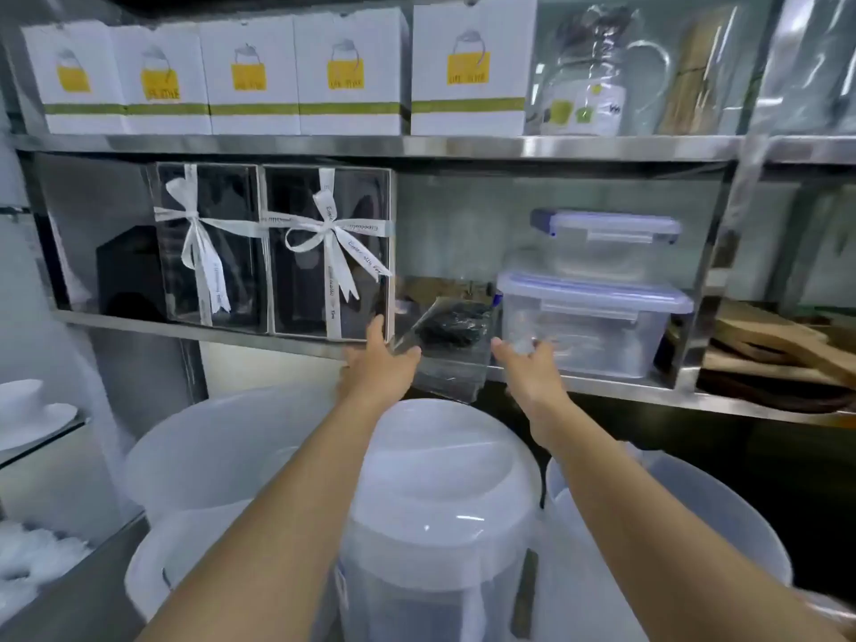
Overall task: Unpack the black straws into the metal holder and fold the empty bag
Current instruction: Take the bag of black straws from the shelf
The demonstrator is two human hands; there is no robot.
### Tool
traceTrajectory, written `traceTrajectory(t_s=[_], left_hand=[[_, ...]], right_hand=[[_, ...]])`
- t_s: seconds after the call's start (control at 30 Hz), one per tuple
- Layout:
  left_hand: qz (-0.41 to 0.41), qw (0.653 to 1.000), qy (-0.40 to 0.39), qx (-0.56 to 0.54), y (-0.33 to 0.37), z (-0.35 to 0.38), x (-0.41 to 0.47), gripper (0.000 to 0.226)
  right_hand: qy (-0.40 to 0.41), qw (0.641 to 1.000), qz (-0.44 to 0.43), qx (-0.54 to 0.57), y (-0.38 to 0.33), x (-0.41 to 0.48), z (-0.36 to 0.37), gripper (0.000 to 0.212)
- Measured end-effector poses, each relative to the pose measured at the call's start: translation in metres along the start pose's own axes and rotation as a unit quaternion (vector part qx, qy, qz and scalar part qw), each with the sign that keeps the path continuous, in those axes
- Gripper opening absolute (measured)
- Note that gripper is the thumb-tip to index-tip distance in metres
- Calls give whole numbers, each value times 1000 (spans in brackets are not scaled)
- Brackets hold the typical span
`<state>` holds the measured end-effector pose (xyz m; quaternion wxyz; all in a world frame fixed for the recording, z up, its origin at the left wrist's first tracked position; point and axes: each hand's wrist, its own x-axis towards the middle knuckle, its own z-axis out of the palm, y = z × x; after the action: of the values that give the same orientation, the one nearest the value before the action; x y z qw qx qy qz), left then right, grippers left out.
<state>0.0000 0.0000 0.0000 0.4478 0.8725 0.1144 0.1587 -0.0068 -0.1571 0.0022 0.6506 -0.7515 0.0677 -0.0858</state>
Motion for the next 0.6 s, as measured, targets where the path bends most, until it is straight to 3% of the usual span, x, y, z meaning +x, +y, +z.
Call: traceTrajectory(t_s=[0.13, 0.23, 0.3, 0.37, 0.47, 0.53, 0.6], left_hand=[[-8, 988, -107, -110, 0, 3, 6, 58], [-53, 986, -92, -129, -1, 2, 9, 36], [-74, 981, -74, -164, -4, 1, 10, 29], [-25, 983, -75, -167, -5, -2, 7, 34], [56, 984, -62, -155, -6, -8, -2, 43], [90, 987, 1, -134, -5, -10, -5, 33], [119, 987, 56, -98, 2, -14, -12, 16]], right_hand=[[-62, 996, 62, 9, 7, 10, 12, 57], [-125, 990, 53, -46, 9, 17, 17, 39], [-125, 990, 70, -10, 9, 17, 16, 27], [-119, 992, 33, 10, 9, 17, 12, 29], [-158, 985, -60, -18, 3, 7, 2, 53], [-178, 976, -105, -64, -1, 0, -2, 53], [-137, 970, -158, -123, -5, -6, -3, 39]])
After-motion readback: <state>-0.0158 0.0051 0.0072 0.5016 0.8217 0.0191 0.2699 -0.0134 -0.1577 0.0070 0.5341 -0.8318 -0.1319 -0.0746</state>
